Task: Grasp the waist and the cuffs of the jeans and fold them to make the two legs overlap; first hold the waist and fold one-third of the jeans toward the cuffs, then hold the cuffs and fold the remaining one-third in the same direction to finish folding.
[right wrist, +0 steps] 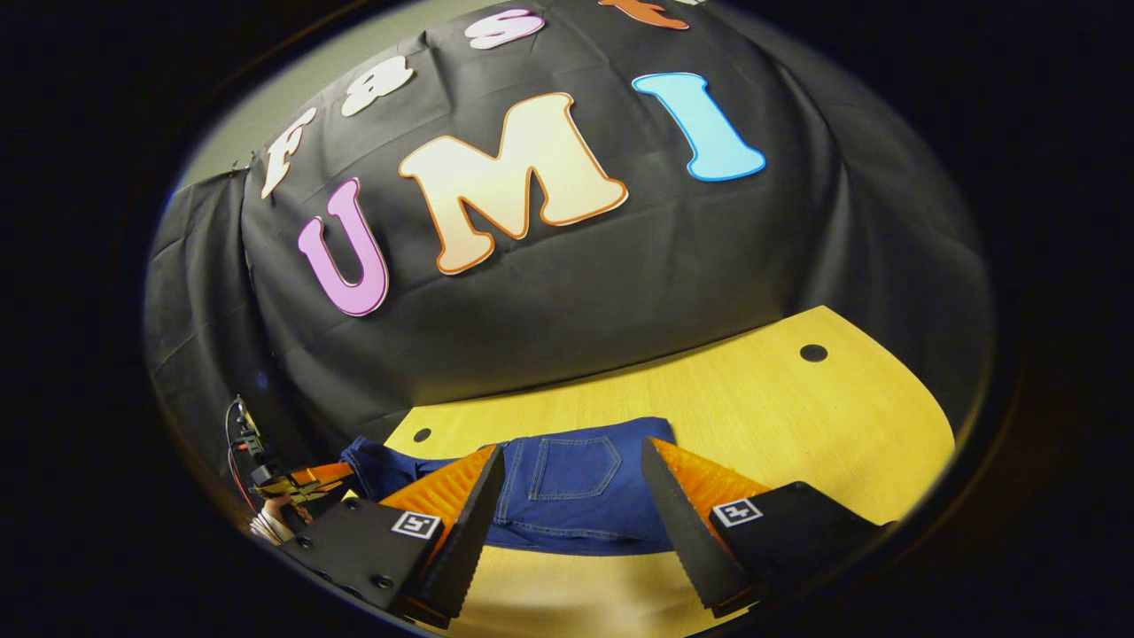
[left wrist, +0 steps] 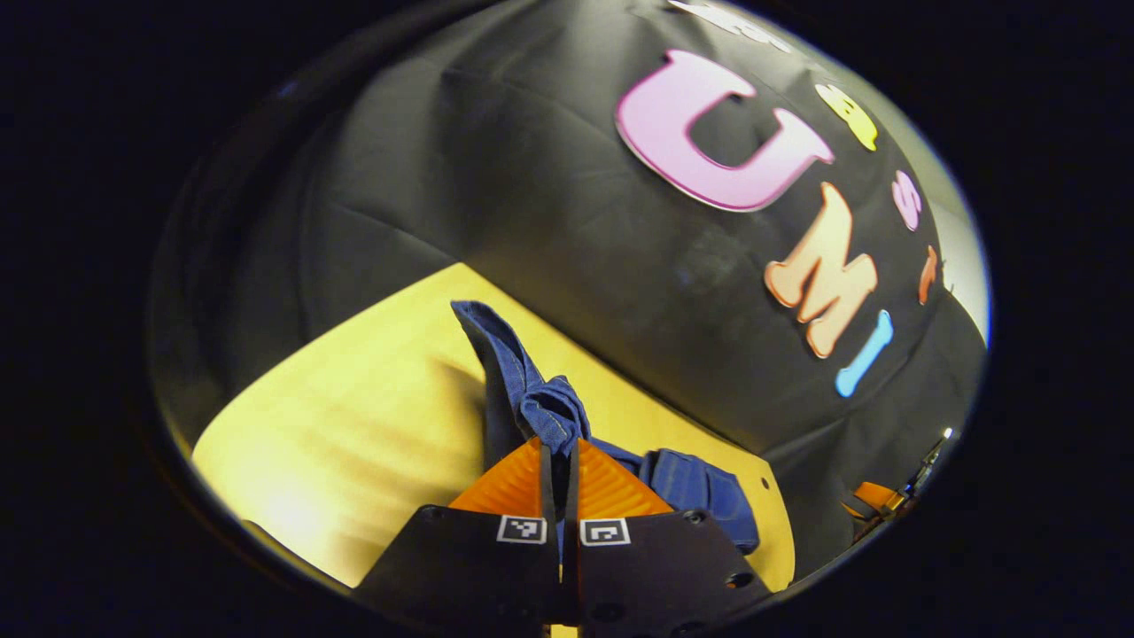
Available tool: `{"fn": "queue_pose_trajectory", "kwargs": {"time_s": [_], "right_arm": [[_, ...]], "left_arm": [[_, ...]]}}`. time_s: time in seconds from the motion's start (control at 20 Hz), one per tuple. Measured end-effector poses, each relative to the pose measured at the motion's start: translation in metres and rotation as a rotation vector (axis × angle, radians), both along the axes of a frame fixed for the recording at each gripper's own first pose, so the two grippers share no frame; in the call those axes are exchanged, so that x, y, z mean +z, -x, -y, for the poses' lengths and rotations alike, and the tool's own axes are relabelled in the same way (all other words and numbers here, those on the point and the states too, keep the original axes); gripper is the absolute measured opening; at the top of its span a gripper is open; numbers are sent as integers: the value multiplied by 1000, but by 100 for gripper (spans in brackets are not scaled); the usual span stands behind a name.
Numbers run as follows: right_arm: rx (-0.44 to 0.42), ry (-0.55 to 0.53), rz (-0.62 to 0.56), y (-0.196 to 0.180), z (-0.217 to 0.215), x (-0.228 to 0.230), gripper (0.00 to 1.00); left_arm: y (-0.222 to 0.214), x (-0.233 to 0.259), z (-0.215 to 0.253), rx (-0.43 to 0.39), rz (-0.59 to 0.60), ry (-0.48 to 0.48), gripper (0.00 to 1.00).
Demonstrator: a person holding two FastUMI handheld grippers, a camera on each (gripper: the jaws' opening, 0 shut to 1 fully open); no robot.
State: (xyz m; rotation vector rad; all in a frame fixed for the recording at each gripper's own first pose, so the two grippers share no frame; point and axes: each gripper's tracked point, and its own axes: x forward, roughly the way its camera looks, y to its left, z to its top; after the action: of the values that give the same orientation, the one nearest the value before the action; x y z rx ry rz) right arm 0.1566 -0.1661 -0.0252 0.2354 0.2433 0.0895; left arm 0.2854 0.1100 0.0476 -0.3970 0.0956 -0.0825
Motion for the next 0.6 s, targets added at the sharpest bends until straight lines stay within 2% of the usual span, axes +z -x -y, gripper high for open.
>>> {"fn": "queue_pose_trajectory", "kwargs": {"time_s": [0.05,0.1,0.15,0.45,0.6], "right_arm": [[-6,-1,5,2,6,2,100],[-11,-2,8,3,14,3,100],[-17,-1,11,5,23,4,95],[-57,8,15,18,81,6,95],[-62,-16,26,23,109,13,95]], "left_arm": [[-7,5,20,-27,6,-1,0],[-11,10,41,-51,15,2,0],[-18,15,62,-78,20,2,0],[-46,32,179,-202,32,-46,0],[-67,52,243,-233,57,-73,0]]}}
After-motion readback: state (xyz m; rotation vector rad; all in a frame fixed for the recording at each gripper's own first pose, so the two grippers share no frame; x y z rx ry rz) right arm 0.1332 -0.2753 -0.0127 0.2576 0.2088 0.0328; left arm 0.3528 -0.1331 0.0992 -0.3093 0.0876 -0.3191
